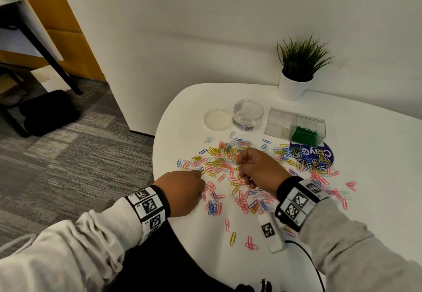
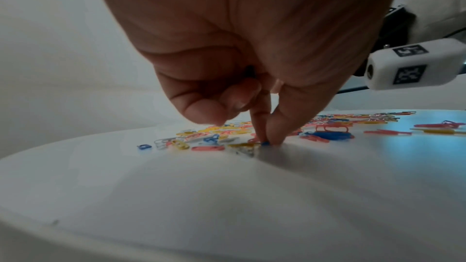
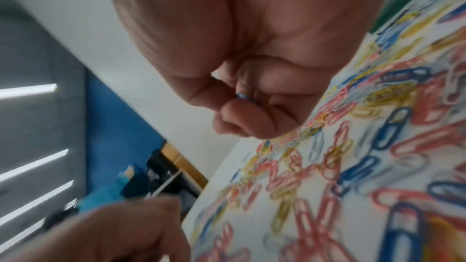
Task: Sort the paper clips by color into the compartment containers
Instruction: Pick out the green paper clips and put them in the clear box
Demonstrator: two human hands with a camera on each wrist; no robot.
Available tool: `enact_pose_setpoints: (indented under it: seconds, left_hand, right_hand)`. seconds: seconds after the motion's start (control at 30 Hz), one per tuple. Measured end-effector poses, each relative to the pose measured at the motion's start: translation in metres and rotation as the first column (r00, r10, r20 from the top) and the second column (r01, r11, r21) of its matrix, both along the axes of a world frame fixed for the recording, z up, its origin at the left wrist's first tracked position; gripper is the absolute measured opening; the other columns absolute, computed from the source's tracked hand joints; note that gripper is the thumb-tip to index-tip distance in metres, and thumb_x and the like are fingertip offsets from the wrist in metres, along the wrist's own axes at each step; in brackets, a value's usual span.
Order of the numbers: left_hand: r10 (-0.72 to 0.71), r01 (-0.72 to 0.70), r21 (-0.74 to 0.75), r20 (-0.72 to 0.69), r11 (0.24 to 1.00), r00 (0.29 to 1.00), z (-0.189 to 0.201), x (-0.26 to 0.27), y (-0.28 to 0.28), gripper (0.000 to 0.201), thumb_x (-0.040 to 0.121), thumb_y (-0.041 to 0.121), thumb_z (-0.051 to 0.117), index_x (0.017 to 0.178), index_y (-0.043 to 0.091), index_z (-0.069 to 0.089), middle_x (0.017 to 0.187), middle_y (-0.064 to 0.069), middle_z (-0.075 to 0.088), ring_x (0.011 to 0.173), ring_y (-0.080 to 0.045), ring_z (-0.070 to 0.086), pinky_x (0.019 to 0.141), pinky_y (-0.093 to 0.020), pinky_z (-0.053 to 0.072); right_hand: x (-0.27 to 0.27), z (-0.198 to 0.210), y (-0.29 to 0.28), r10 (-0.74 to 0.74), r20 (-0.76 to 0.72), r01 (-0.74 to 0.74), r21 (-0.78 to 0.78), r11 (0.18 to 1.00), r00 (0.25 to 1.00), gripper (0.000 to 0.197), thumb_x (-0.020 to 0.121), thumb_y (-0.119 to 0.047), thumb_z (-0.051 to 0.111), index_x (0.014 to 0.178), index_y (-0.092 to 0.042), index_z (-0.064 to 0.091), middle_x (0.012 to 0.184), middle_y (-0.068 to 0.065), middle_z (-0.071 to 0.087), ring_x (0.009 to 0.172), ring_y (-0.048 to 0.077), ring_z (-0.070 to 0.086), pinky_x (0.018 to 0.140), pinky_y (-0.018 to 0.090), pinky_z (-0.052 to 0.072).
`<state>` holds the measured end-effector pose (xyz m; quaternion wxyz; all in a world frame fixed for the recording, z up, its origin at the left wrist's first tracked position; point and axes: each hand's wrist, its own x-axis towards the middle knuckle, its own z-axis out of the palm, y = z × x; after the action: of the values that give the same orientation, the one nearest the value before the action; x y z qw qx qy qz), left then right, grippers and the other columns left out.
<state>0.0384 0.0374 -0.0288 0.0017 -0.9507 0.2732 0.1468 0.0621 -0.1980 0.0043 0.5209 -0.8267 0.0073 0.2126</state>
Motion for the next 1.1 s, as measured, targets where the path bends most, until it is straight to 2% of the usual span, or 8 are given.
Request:
enact_pose_setpoints:
  seconds: [0.07,0.2,0.33,0.53,0.67,0.77,0.97,1.1]
  left_hand:
    - [0.020,-0.020,-0.015,-0.001,1.000,1.000,0.003,0.002,0.002,0.019,0.089,0.035,0.044,0.092,0.024,0.059,0.097,0.007,0.050,0.078,-0.018,0.056,0.066,-0.031,0.047]
    - [0.158,-0.169,-0.142,-0.085,0.975,0.984,0.016,0.011,0.015,0.027,0.090,0.039,0.042,0.069,0.022,0.044,0.077,0.006,0.048,0.070,-0.016,0.048,0.064,-0.031,0.042]
    - [0.318,-0.361,-0.323,-0.180,0.875,0.931,0.023,0.020,0.023,0.043,0.100,0.035,0.044,0.062,0.014,0.040,0.058,0.002,0.042,0.056,-0.014,0.039,0.054,-0.032,0.029]
    - [0.271,-0.461,-0.350,-0.472,0.816,0.839,0.014,0.010,0.013,0.038,0.098,0.047,0.053,0.078,0.014,0.056,0.055,0.001,0.063,0.047,-0.011,0.048,0.054,-0.023,0.044]
    - [0.167,-0.340,-0.350,-0.440,0.873,0.882,0.009,0.006,0.006,0.027,0.098,0.042,0.055,0.085,0.022,0.068,0.058,0.007,0.059,0.049,-0.003,0.050,0.060,-0.022,0.045]
    - [0.087,-0.210,-0.340,-0.343,0.917,0.935,0.008,0.004,0.003,0.024,0.097,0.041,0.058,0.088,0.023,0.071,0.073,0.009,0.062,0.063,-0.001,0.052,0.065,-0.020,0.043]
    - [-0.116,0.089,-0.203,-0.125,0.975,0.985,0.008,-0.001,-0.004,0.026,0.095,0.045,0.058,0.119,0.038,0.067,0.110,0.012,0.063,0.096,-0.008,0.058,0.085,-0.026,0.047]
    - [-0.175,0.170,-0.079,-0.057,0.982,0.983,0.007,-0.004,-0.009,0.029,0.096,0.044,0.053,0.124,0.044,0.061,0.113,0.011,0.061,0.104,-0.015,0.060,0.081,-0.030,0.048]
  right_hand:
    - [-0.005,-0.005,0.011,0.218,0.056,-0.201,-0.227,0.953,0.974,0.014,0.093,-0.009,0.047,0.094,-0.016,0.060,0.085,-0.002,0.060,0.071,0.015,0.054,0.061,0.026,0.042]
    - [-0.013,-0.018,0.035,0.570,0.135,-0.392,-0.597,0.700,0.811,0.013,0.096,-0.031,0.051,0.098,-0.024,0.062,0.102,-0.005,0.060,0.091,0.016,0.056,0.077,0.030,0.046]
    - [-0.009,-0.026,0.038,0.604,0.095,-0.380,-0.698,0.608,0.791,0.017,0.095,-0.039,0.057,0.097,-0.021,0.058,0.104,0.000,0.057,0.091,0.021,0.056,0.076,0.034,0.047]
    - [-0.003,-0.024,0.027,0.552,0.136,-0.323,-0.687,0.651,0.823,0.007,0.096,-0.029,0.056,0.096,-0.024,0.062,0.102,-0.004,0.060,0.092,0.018,0.057,0.080,0.033,0.050]
    - [-0.011,-0.027,0.040,0.630,0.127,-0.392,-0.684,0.615,0.766,0.016,0.093,-0.040,0.060,0.101,-0.027,0.062,0.105,-0.002,0.058,0.094,0.020,0.056,0.077,0.033,0.047]
    - [-0.009,-0.028,0.040,0.603,0.116,-0.375,-0.687,0.623,0.789,0.016,0.093,-0.037,0.062,0.102,-0.024,0.062,0.105,-0.001,0.059,0.094,0.021,0.057,0.076,0.032,0.047]
    - [0.000,-0.029,0.029,0.548,0.065,-0.362,-0.685,0.633,0.834,0.008,0.091,-0.022,0.063,0.099,-0.023,0.066,0.113,-0.001,0.064,0.100,0.020,0.060,0.086,0.034,0.052]
    - [0.002,-0.030,0.031,0.493,0.024,-0.366,-0.640,0.676,0.870,0.014,0.090,-0.018,0.062,0.103,-0.025,0.064,0.119,-0.005,0.062,0.106,0.018,0.058,0.087,0.029,0.049]
